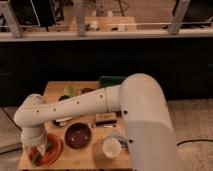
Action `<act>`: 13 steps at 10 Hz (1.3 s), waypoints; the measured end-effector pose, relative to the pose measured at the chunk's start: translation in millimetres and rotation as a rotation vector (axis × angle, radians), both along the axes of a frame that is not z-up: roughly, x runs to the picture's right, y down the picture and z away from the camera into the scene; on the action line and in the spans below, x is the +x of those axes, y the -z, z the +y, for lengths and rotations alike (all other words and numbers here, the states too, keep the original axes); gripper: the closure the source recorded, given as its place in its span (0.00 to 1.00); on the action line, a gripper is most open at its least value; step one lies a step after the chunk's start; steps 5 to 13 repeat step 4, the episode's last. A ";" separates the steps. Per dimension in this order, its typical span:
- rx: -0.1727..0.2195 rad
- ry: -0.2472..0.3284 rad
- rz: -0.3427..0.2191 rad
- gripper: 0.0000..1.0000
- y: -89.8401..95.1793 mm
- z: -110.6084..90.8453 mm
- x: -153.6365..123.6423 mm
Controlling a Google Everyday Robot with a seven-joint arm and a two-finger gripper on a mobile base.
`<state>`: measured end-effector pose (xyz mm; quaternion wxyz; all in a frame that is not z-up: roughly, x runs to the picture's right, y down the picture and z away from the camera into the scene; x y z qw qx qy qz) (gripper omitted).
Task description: Place pepper in red bowl
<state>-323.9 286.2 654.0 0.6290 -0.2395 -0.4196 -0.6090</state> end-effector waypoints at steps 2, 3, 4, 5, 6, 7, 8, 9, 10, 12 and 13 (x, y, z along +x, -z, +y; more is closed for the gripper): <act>0.016 -0.012 0.014 0.20 -0.6 -5.3 6.9; 0.032 -0.020 0.027 0.20 -0.2 -12.4 12.1; 0.058 -0.030 0.048 0.20 -1.2 -24.8 20.7; 0.058 -0.030 0.048 0.20 -1.2 -24.8 20.7; 0.058 -0.030 0.048 0.20 -1.2 -24.8 20.7; 0.058 -0.030 0.048 0.20 -1.2 -24.8 20.7; 0.058 -0.030 0.048 0.20 -1.2 -24.8 20.7; 0.058 -0.030 0.048 0.20 -1.2 -24.8 20.7; 0.058 -0.030 0.048 0.20 -1.2 -24.8 20.7; 0.058 -0.030 0.048 0.20 -1.2 -24.8 20.7; 0.058 -0.030 0.048 0.20 -1.2 -24.8 20.7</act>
